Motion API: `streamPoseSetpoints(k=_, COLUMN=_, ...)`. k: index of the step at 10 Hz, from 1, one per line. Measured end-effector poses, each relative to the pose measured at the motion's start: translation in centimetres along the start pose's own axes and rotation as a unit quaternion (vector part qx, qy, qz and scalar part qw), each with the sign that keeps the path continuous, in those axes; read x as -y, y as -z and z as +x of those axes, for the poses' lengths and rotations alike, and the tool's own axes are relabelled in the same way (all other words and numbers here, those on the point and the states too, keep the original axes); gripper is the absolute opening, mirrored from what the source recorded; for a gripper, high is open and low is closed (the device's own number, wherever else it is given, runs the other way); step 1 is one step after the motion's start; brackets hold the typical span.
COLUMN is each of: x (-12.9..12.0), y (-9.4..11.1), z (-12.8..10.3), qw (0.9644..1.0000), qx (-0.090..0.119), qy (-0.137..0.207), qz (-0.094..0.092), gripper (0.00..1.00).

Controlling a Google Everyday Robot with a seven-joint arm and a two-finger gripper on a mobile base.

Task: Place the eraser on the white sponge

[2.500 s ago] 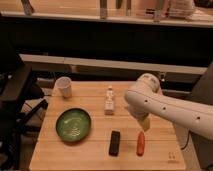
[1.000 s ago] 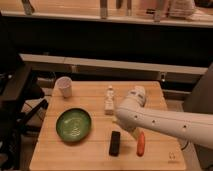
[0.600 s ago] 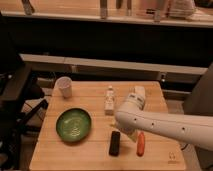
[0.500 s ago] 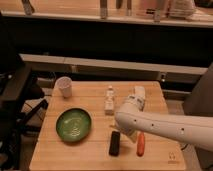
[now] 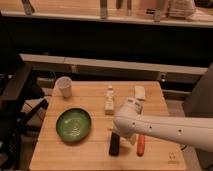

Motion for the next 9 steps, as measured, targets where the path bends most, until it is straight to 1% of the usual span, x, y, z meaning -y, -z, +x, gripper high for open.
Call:
streamPoseSetpoints(k=4, x=0.3, y=-1.1, z=-0.5, qw=1.0000, qx=0.005, qy=0.008, qz=0.003, gripper=0.80)
streamPoseSetpoints(k=9, x=0.6, y=-2.3, z=-1.8, qw=0.9996, qx=0.011, qy=0.025, qz=0.000, gripper=0.80)
